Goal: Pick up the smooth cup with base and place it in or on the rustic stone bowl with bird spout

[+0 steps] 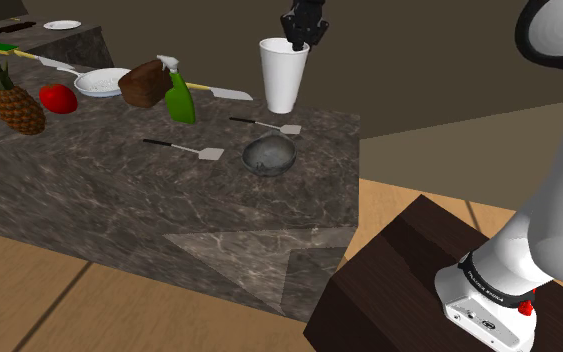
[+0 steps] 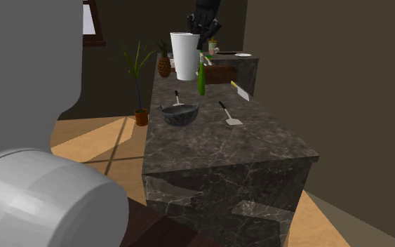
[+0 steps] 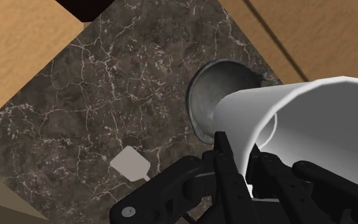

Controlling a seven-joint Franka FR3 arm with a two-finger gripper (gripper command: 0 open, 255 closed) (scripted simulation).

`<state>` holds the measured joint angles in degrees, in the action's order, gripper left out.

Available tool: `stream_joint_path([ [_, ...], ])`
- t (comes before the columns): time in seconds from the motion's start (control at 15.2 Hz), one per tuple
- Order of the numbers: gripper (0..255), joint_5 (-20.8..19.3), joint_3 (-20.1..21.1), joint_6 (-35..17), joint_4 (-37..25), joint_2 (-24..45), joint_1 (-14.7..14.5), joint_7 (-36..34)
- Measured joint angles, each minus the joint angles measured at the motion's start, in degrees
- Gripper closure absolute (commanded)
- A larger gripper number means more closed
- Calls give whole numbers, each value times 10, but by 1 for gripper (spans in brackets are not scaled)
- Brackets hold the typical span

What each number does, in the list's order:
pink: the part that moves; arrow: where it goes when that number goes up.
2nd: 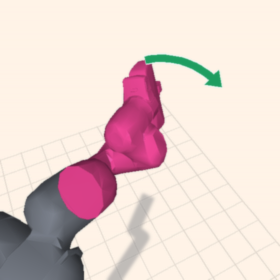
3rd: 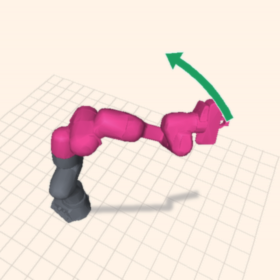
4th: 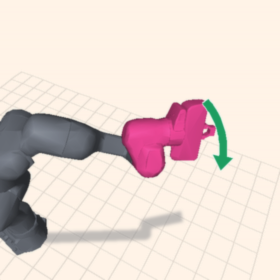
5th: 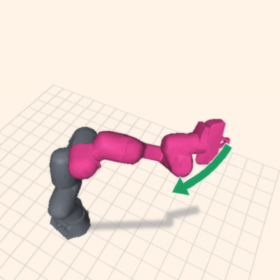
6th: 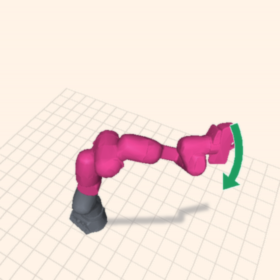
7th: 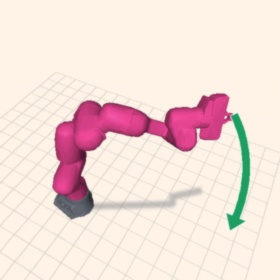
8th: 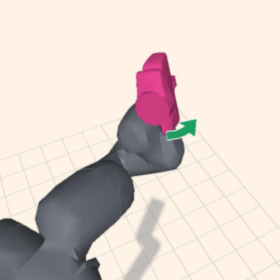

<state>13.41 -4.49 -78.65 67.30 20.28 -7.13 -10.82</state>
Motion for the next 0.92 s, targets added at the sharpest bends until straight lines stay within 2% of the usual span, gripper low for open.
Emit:
stream_joint_path([
  [0.26, 255, 0, 12, -12, 21, -17, -25, -35],
  [0.92, 255, -2, 12, -95, 124, -36, -32, -23],
])
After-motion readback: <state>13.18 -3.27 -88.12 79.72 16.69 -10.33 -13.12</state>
